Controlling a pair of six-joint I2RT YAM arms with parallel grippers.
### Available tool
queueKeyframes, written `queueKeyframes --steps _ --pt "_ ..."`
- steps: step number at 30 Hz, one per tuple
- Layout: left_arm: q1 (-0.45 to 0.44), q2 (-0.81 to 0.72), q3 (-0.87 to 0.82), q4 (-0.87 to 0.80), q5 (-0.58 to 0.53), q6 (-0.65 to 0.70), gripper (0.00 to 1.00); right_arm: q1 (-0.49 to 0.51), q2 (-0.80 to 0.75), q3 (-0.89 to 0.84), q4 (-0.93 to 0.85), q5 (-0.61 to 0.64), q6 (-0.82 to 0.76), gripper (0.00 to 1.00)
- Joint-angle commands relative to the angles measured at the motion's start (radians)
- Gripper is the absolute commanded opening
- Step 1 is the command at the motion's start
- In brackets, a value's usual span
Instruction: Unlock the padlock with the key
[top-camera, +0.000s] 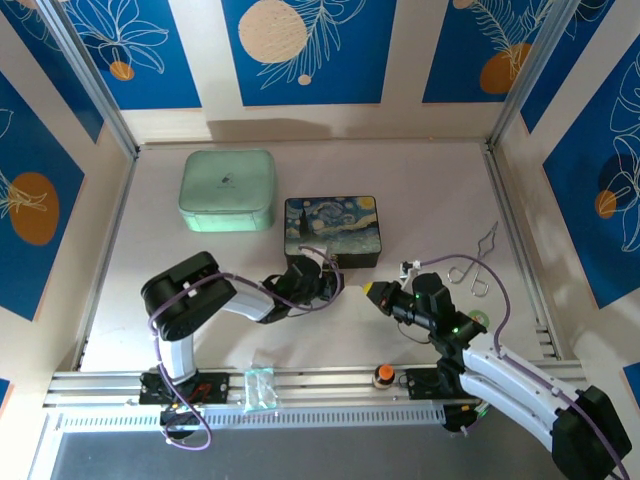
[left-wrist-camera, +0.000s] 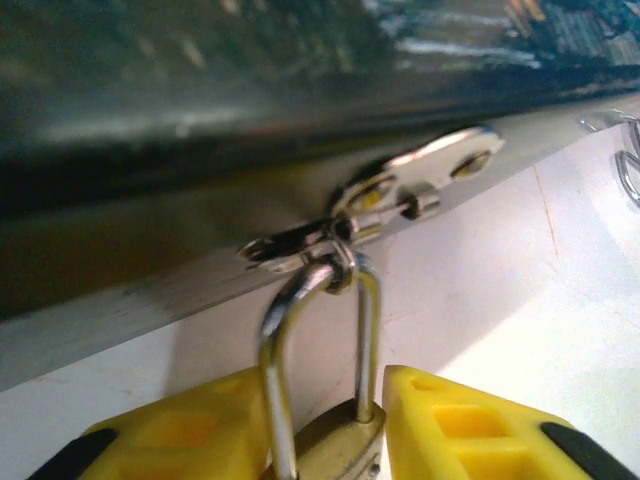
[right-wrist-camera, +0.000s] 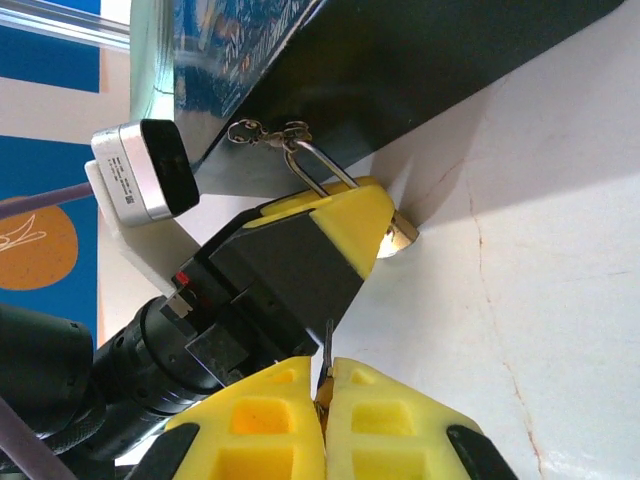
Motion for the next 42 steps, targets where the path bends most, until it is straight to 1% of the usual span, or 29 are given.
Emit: queueKeyframes --steps 1,3,6,9,13,15,16,19,20,22,25,28,31,34,39,42 --pt "-0.023 0.04 0.004 -0.033 -0.074 -0.038 0.29 0.017 0.0 -0.002 0.015 0.037 0.03 0.0" --pt "-0.027 0.037 0.006 -0.046 -0.094 -0.04 0.25 0.025 0.0 -0.001 0.013 0.047 0.03 0.0" --pt "-0.029 0.017 -0.003 -0.036 -0.084 -0.046 0.18 0.031 0.022 -0.003 0.014 0.057 0.041 0.0" --pt "-0.029 -0.019 -0.003 -0.071 -0.093 -0.092 0.17 0.015 0.098 -0.011 0.054 0.025 0.084 0.0" --pt "-0.029 -0.067 -0.037 -0.048 -0.114 -0.228 0.13 -0.011 0.258 -0.047 0.29 -0.055 0.169 0.0" --pt "-0.029 -0.081 -0.053 -0.018 -0.118 -0.281 0.12 -0.009 0.314 -0.046 0.345 -0.068 0.215 0.0" --pt "-0.028 -0.082 -0.057 -0.002 -0.112 -0.308 0.11 -0.002 0.328 -0.042 0.36 -0.063 0.245 0.0" --pt "-0.026 -0.071 -0.069 0.072 -0.091 -0.4 0.05 0.039 0.311 -0.035 0.323 0.017 0.325 0.0" --pt "-0.026 -0.068 -0.068 0.086 -0.087 -0.422 0.03 0.059 0.295 -0.032 0.297 0.058 0.349 0.0" --pt "-0.027 -0.066 -0.065 0.093 -0.087 -0.462 0.01 0.12 0.25 -0.032 0.239 0.178 0.395 0.0" --pt "-0.027 -0.072 -0.065 0.105 -0.09 -0.512 0.0 0.201 0.198 -0.038 0.166 0.336 0.457 0.0" --pt "-0.03 -0.088 -0.059 0.114 -0.085 -0.556 0.0 0.256 0.188 -0.063 0.176 0.432 0.52 0.0" --pt "-0.035 -0.097 -0.052 0.125 -0.081 -0.607 0.0 0.289 0.201 -0.075 0.198 0.497 0.553 0.0" --pt "-0.039 -0.099 -0.067 0.178 -0.093 -0.668 0.0 0.302 0.208 -0.077 0.239 0.545 0.581 0.0" --pt "-0.043 -0.108 -0.081 0.21 -0.108 -0.722 0.0 0.32 0.234 -0.04 0.26 0.607 0.547 0.0" --pt "-0.044 -0.098 -0.076 0.221 -0.103 -0.779 0.0 0.317 0.278 -0.042 0.33 0.624 0.52 0.0"
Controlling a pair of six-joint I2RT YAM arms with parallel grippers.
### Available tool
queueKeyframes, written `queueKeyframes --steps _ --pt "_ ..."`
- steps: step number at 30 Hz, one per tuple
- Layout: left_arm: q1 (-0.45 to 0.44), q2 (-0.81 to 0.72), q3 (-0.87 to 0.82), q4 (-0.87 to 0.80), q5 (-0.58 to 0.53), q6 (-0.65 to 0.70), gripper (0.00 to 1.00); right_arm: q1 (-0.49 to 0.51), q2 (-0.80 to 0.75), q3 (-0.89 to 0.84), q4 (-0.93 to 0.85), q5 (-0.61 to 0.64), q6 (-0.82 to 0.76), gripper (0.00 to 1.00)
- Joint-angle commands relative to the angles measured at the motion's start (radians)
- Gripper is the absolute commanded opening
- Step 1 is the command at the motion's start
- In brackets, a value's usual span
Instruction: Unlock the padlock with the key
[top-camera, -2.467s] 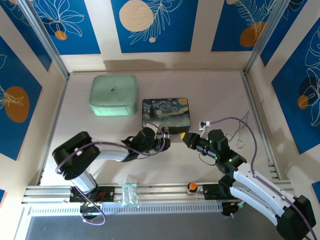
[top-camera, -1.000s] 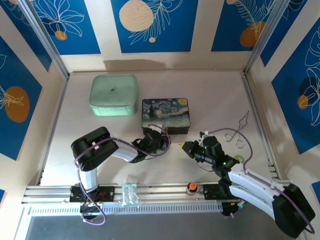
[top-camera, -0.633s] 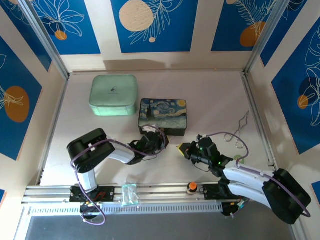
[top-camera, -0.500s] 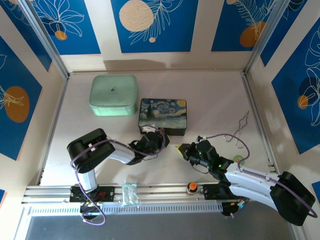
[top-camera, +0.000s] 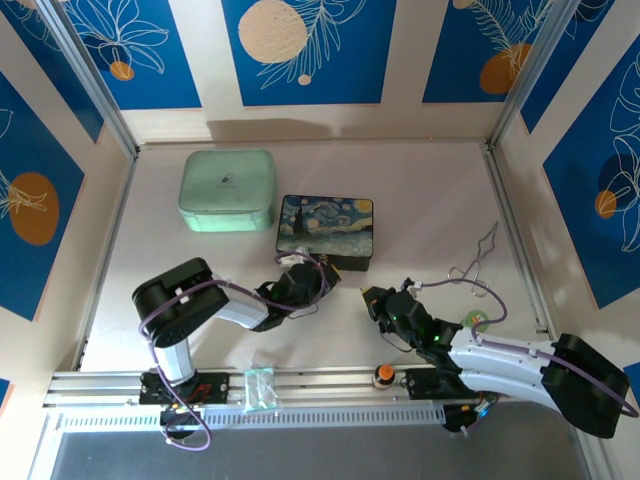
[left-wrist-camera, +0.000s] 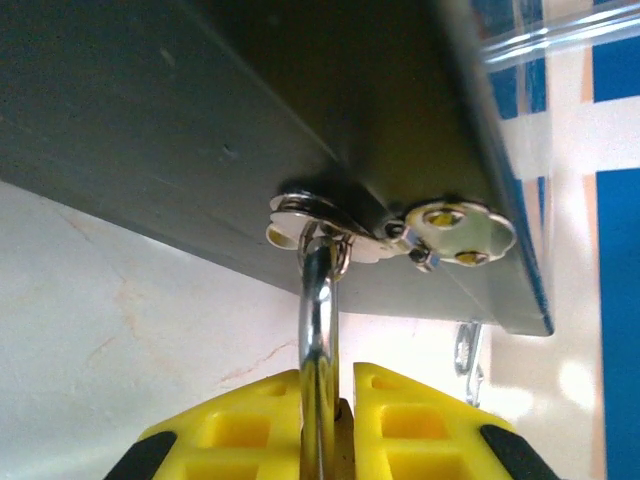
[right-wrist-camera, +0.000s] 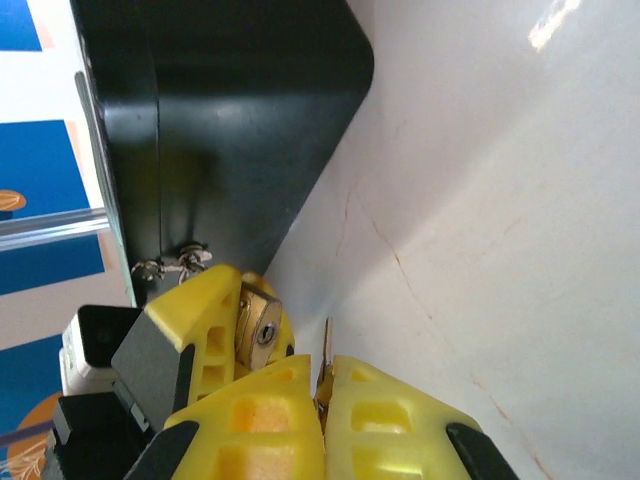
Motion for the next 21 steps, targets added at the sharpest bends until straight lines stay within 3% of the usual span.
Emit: queueKeyframes --steps 1,5,7,14,21 --pt "-0.014 -0.026 0.006 0.104 -0.005 -0.091 0.0 0.004 0.045 0.024 0.095 0.079 -0.026 0.0" --pt "-0.022 -0.039 0.033 0.091 0.004 -0.09 0.0 -0.01 0.122 0.06 0.2 0.017 -0.18 0.0" --pt "-0.023 -0.052 0.043 0.067 0.0 -0.083 0.0 -0.048 0.165 0.064 0.254 -0.076 -0.246 0.0" --pt "-0.026 -0.048 0.05 0.103 0.016 -0.119 0.0 -0.181 0.233 0.003 0.446 -0.298 -0.292 0.0" --pt "-0.028 -0.067 0.058 0.105 -0.006 -0.168 0.0 -0.183 0.211 0.0 0.447 -0.298 -0.258 0.0"
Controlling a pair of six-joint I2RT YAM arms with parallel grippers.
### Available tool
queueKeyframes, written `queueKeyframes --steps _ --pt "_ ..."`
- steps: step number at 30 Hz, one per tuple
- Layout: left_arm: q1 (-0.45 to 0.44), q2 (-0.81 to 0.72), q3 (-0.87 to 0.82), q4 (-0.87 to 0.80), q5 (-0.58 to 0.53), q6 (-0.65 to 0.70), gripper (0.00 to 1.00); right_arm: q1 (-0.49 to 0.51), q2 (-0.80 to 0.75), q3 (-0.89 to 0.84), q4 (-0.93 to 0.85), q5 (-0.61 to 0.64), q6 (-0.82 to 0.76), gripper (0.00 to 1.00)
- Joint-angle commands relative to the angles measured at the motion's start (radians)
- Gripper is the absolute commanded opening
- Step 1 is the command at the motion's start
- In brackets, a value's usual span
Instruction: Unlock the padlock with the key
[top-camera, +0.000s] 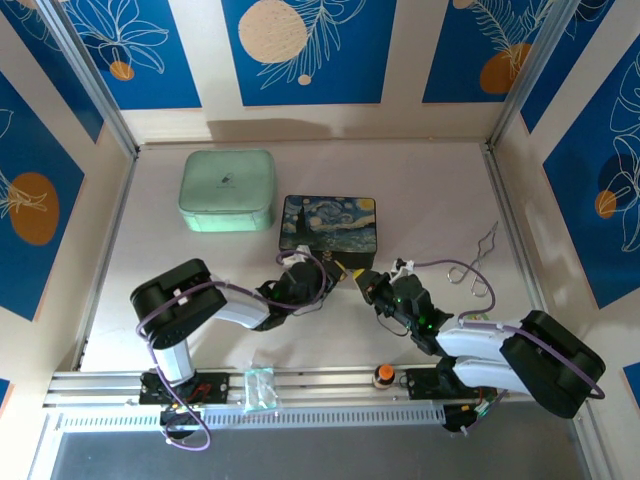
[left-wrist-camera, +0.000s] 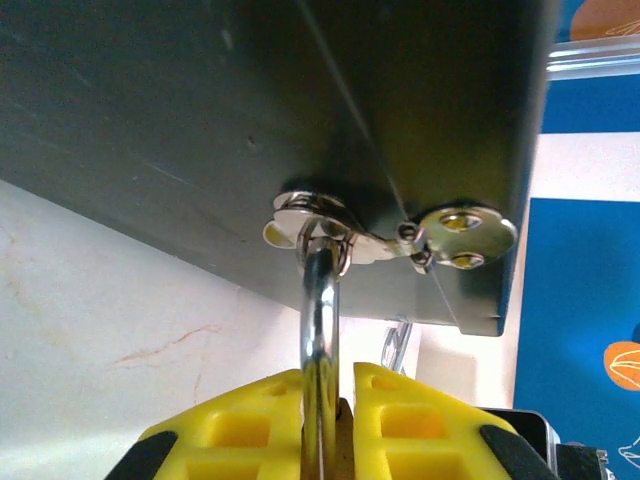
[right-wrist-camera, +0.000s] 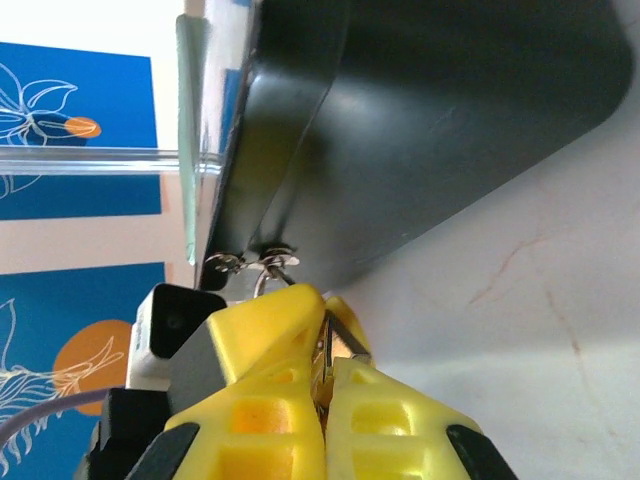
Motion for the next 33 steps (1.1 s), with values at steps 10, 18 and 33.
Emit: queueKeyframes --steps 10,18,33 --pt "-0.016 -0.038 0.054 0.117 -0.007 -0.071 0.0 0.09 -0.062 -0.042 -0.008 0.128 0.063 0.0" --pt "-0.022 -0.001 0.073 0.176 0.012 -0.116 0.0 0.099 -0.11 -0.042 -0.049 0.154 0.073 0.0" --pt "-0.025 -0.014 0.081 0.162 0.014 -0.108 0.0 0.08 -0.113 -0.107 0.077 0.139 0.023 0.0"
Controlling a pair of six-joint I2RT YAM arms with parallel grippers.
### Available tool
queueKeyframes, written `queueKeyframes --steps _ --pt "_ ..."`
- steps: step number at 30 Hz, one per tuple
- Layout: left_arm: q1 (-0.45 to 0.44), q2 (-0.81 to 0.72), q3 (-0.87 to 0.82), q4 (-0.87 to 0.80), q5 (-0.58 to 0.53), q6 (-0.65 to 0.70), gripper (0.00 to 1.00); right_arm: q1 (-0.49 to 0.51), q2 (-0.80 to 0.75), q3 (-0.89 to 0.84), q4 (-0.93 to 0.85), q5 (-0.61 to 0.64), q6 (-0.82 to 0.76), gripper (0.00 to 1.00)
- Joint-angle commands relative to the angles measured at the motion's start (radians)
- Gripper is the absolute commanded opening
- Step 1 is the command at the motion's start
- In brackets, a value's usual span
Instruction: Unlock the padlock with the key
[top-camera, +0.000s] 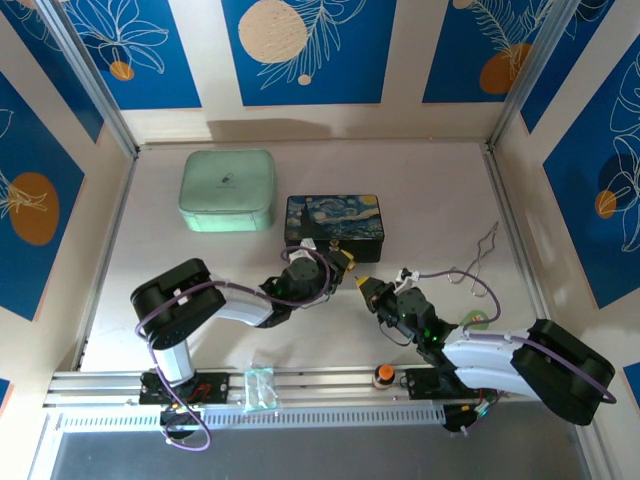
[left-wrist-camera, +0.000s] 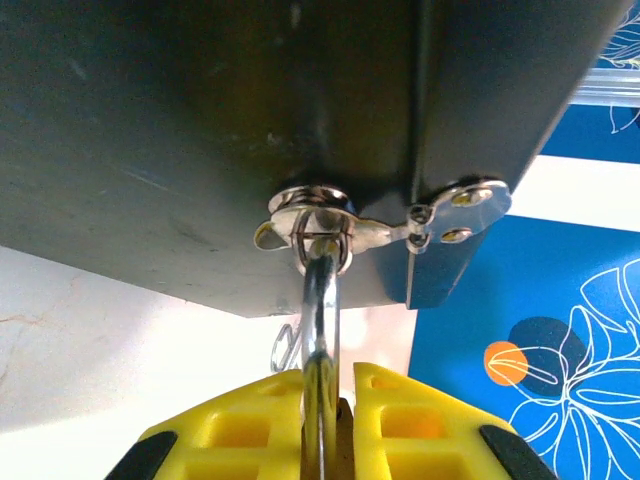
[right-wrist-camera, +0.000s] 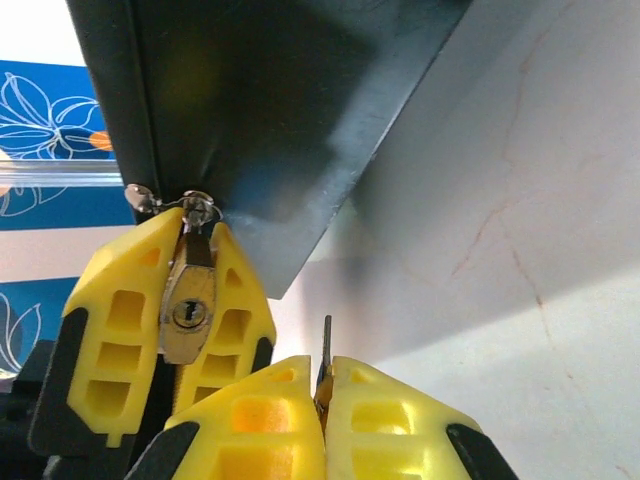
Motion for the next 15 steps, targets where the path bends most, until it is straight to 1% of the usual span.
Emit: queueKeyframes --steps 1,3,7,9,15 --pt "-0.017 -0.017 0.029 0.071 0.008 0.008 0.0 -0.006 -0.047 -0.023 0.025 0.023 -0.026 0.0" --pt "-0.016 -0.019 0.027 0.072 0.008 0.006 0.0 -0.013 -0.088 -0.031 0.011 0.029 -0.032 0.0" --pt "-0.017 -0.01 0.034 0.08 0.016 0.002 0.0 -0.024 -0.201 -0.021 -0.108 0.028 -0.053 0.0" --pt "-0.017 -0.004 0.038 0.086 0.02 -0.004 0.0 -0.026 -0.236 -0.028 -0.127 0.031 -0.057 0.0" --pt "-0.02 0.016 0.047 0.11 0.032 -0.017 0.0 -0.036 -0.273 -0.038 -0.157 0.024 -0.06 0.0"
